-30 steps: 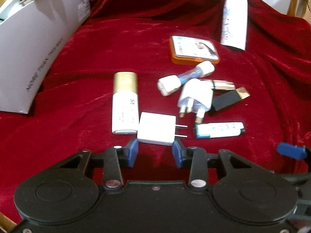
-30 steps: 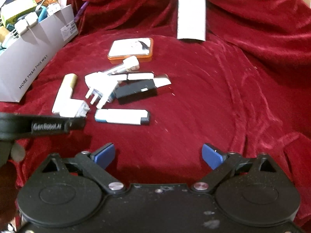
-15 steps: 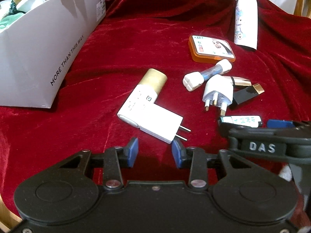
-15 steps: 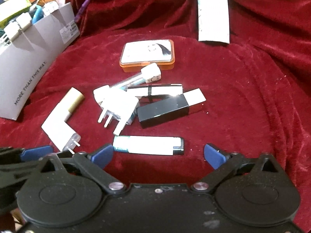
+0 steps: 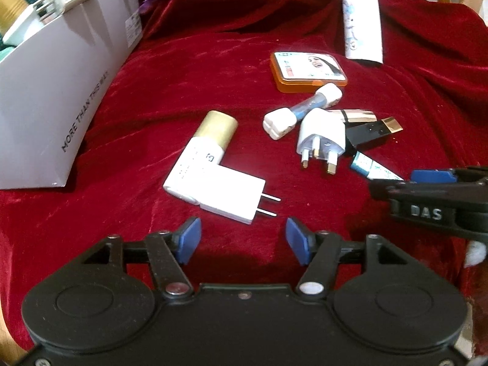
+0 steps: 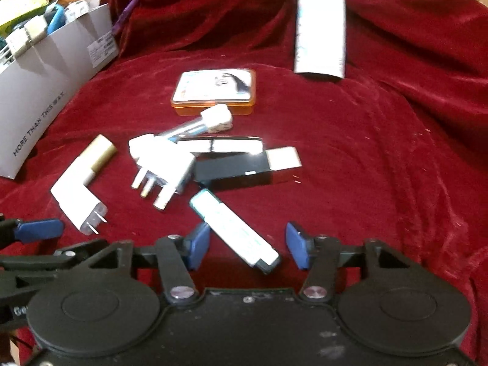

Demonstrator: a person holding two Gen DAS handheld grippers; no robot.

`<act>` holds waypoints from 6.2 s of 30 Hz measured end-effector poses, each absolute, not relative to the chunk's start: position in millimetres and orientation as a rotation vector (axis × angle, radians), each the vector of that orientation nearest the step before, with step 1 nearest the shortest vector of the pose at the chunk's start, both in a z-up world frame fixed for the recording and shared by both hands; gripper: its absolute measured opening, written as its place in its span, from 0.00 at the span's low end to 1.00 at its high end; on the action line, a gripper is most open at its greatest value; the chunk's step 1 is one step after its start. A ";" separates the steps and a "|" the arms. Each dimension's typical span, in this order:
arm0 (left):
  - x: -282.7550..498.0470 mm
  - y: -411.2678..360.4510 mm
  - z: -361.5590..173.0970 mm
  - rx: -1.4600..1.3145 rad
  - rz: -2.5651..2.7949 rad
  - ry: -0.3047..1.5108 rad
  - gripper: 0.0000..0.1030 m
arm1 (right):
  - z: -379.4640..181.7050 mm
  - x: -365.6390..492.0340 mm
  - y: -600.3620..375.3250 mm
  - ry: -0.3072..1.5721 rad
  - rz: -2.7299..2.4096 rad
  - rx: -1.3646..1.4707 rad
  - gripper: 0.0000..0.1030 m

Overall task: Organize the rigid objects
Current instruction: 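Move both tools back over the scattered chargers and lighters, then grasp the white charger with the left tool while the right tool grasps the white lighter, then carry the white charger and white lighter over the daisy-lined basket with both tools, then open the left tool to drop the white charger while the right tool releases the white lighter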

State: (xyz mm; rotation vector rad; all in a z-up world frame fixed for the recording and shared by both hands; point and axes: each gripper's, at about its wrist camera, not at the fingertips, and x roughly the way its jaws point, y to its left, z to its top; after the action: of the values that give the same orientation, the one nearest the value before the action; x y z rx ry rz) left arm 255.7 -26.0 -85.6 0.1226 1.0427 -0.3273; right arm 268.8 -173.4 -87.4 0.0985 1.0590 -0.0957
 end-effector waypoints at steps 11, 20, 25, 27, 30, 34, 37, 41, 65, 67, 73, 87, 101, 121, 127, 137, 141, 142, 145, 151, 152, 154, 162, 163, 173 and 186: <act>264.0 -36.3 -86.8 0.226 -0.431 0.995 0.60 | -86.2 243.5 -203.6 1.080 -0.145 0.159 0.61; 269.7 -43.0 -86.6 0.269 -0.514 0.971 0.72 | -88.7 240.9 -205.8 1.079 -0.137 0.176 0.70; 258.8 -55.4 -84.9 0.252 -0.610 0.995 0.72 | -86.9 239.9 -210.1 1.078 -0.144 0.195 0.74; 252.0 -61.1 -84.7 0.262 -0.647 1.005 0.72 | -85.8 238.2 -214.0 1.074 -0.161 0.199 0.75; 240.9 -68.1 -81.0 0.274 -0.708 0.996 0.72 | -81.5 233.3 -222.8 1.065 -0.186 0.206 0.75; 225.1 -72.3 -65.7 0.298 -0.793 0.908 0.72 | -76.5 228.5 -233.9 1.044 -0.220 0.213 0.76; 224.3 -74.0 -58.4 0.373 -0.733 0.830 0.79 | -76.2 228.0 -238.3 1.041 -0.224 0.230 0.76; 239.4 -71.8 -64.4 0.433 -0.696 0.819 0.82 | -75.5 227.0 -236.6 1.035 -0.211 0.234 0.78; 256.5 -42.0 -85.9 0.137 -0.526 1.037 0.51 | -91.8 249.4 -206.5 1.052 -0.109 0.066 0.78; 252.9 -38.8 -84.8 0.123 -0.502 1.043 0.51 | -94.2 251.9 -212.5 1.051 -0.150 0.030 0.77; 259.4 -35.3 -86.3 0.052 -0.456 1.065 0.51 | -84.2 246.2 -230.4 1.016 -0.208 0.135 0.85; 258.9 -31.4 -86.2 0.011 -0.422 1.063 0.52 | -113.4 280.5 -193.8 1.029 -0.137 0.104 0.99; 254.4 -29.0 -77.8 -0.027 -0.388 1.080 0.52 | -95.0 259.6 -197.1 0.983 -0.117 0.124 0.77; 192.3 -21.7 -20.0 -0.035 -0.389 1.000 0.51 | -30.7 182.0 -208.2 0.887 -0.067 0.218 0.78; 167.3 -16.8 -9.4 -0.038 -0.392 0.975 0.51 | -15.2 147.2 -199.2 0.871 -0.020 0.212 0.78; 121.2 -15.1 -8.6 -0.038 -0.399 0.962 0.51 | -3.4 86.7 -187.5 0.868 0.050 0.204 0.78; 104.0 -14.6 -11.9 -0.041 -0.395 0.969 0.51 | -4.5 67.7 -186.6 0.882 0.071 0.216 0.78; 99.9 -14.3 -12.8 -0.040 -0.393 0.969 0.51 | -5.7 64.2 -186.4 0.889 0.075 0.217 0.78; 89.3 -13.2 -16.5 -0.041 -0.380 0.974 0.51 | -9.1 50.6 -183.7 0.899 0.079 0.212 0.78; 75.4 -12.0 -29.5 -0.054 -0.347 0.994 0.51 | -23.4 27.8 -180.3 0.944 0.088 0.225 0.78; 73.4 -12.0 -32.4 -0.056 -0.343 0.998 0.51 | -26.1 25.2 -180.0 0.952 0.088 0.225 0.78; 68.8 -12.1 -37.1 -0.059 -0.333 1.004 0.51 | -31.8 19.8 -179.1 0.967 0.086 0.229 0.78; 55.2 -10.4 -51.8 -0.071 -0.309 1.040 0.51 | -48.3 0.1 -171.0 1.019 0.104 0.245 0.78; 55.2 -10.4 -53.9 -0.071 -0.307 1.047 0.51 | -50.3 0.4 -169.6 1.029 0.108 0.246 0.78; 53.5 -14.3 -63.5 -0.049 -0.287 1.072 0.51 | -58.9 5.9 -170.5 1.062 0.115 0.258 0.78; 53.4 -12.7 -65.4 -0.040 -0.263 1.077 0.55 | -60.8 9.6 -168.1 1.079 0.127 0.240 0.78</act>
State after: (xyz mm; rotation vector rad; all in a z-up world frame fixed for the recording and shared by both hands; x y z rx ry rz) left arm 53.4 -12.7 -65.4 -0.0401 1.0768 -0.2627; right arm 9.6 -168.1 -60.8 0.2401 1.0787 0.1273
